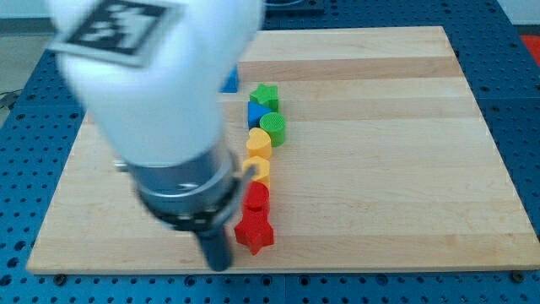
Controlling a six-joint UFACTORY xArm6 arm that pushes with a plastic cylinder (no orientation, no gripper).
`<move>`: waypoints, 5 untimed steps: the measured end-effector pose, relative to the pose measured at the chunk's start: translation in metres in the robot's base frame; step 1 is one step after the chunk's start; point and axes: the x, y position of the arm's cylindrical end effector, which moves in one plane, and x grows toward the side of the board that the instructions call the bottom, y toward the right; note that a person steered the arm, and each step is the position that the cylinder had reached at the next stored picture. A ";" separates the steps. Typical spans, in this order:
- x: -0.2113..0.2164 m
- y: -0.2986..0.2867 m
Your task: Push the red star into the yellow hexagon
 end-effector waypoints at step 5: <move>-0.096 0.041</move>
